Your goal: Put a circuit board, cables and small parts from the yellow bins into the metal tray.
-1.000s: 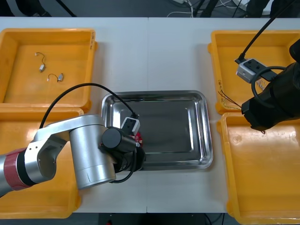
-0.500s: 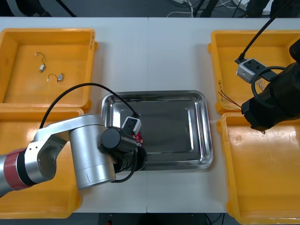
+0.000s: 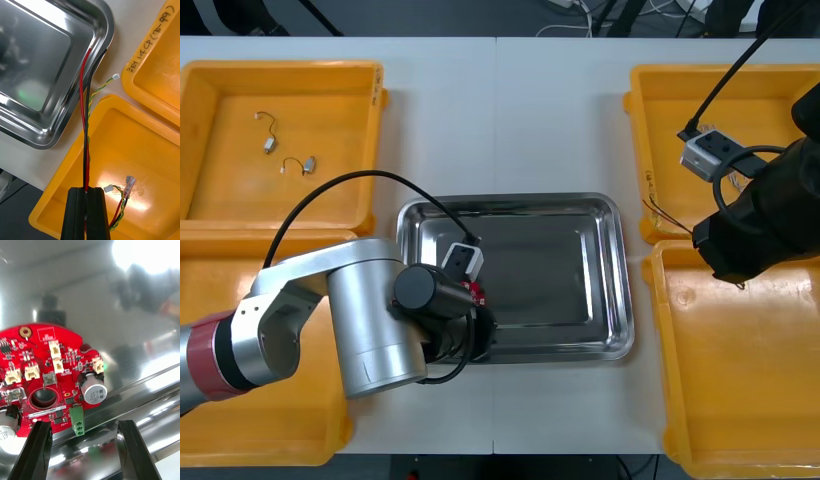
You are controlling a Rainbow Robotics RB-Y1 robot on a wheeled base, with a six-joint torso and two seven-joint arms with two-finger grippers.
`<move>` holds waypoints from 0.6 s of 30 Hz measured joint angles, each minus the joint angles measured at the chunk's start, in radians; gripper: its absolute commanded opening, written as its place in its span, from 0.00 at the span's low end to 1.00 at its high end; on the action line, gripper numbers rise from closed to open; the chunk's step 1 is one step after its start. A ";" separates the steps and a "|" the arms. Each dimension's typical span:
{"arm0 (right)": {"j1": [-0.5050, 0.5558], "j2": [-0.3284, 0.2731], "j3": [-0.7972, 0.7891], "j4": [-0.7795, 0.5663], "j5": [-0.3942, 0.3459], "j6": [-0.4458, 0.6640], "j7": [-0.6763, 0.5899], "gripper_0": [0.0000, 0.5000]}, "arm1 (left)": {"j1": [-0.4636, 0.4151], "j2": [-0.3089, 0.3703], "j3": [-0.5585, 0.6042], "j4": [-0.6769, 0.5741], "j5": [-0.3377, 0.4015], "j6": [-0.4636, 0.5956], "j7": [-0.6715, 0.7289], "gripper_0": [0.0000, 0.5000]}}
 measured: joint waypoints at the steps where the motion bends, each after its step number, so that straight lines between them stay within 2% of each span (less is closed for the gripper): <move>1: -0.003 0.000 0.011 0.000 0.000 0.000 0.000 0.00 | 0.000 0.000 0.014 -0.001 0.014 0.008 0.000 1.00; 7: -0.043 0.022 0.111 0.000 0.038 0.000 0.000 0.00 | -0.011 0.000 0.153 -0.025 0.124 0.135 -0.002 1.00; 13: -0.076 0.104 0.187 0.000 0.099 0.000 0.000 0.00 | -0.040 0.000 0.283 -0.032 0.216 0.249 -0.016 1.00; 18: -0.107 0.164 0.249 0.019 0.118 -0.002 0.006 0.00 | -0.067 0.001 0.367 -0.032 0.277 0.327 -0.110 1.00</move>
